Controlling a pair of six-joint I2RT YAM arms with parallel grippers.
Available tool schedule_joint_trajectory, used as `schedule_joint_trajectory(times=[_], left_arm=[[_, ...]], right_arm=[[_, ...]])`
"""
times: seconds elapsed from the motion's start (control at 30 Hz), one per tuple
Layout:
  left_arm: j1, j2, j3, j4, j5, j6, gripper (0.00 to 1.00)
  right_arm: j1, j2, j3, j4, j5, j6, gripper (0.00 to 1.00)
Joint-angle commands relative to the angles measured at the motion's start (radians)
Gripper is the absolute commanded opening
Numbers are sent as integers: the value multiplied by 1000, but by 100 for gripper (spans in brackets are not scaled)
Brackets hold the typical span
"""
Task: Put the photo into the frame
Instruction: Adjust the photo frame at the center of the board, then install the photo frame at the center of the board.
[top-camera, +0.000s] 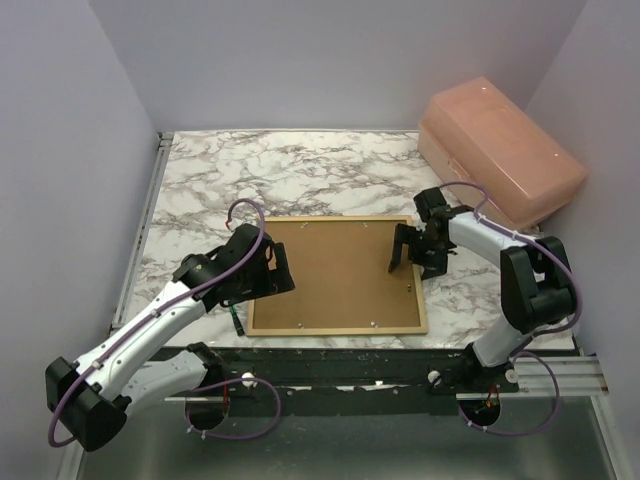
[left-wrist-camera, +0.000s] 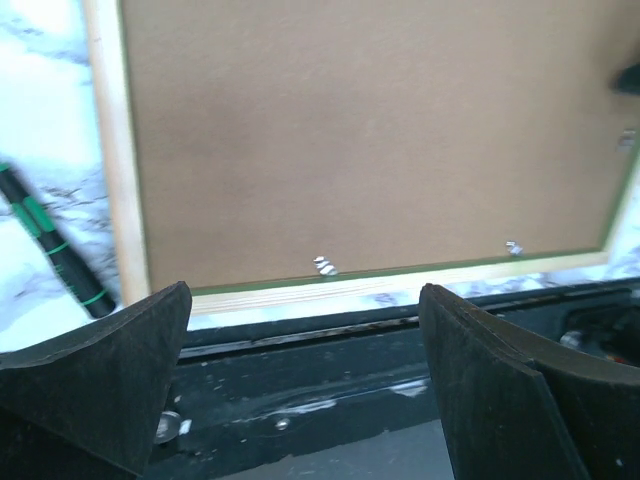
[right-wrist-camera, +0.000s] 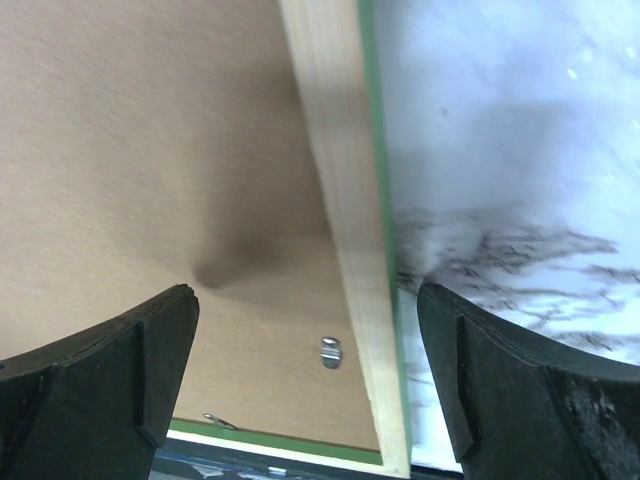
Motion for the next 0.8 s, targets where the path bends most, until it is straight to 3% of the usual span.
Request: schedule_joint_trajectory(times=[0.0,0.13,0.53,0.6,0.77], left_arm=[[3,-77,-37,105,87,-33,98],[3,-84,-52,95,87,-55,98],[3,-83,-115,146,145,-78,99],[2,-83,-123,147,146,-80,99],[2,-96,-145,161,157,-86,98]], right_arm=[[17,-71,-69,-26,116,31,100],[51,-108,-114,-45,151,56,98],[137,-129,-155,-49,205,126,71],[138,-119,-150,-55,216,124,62],[139,-125,-155,-52,229,126,24]])
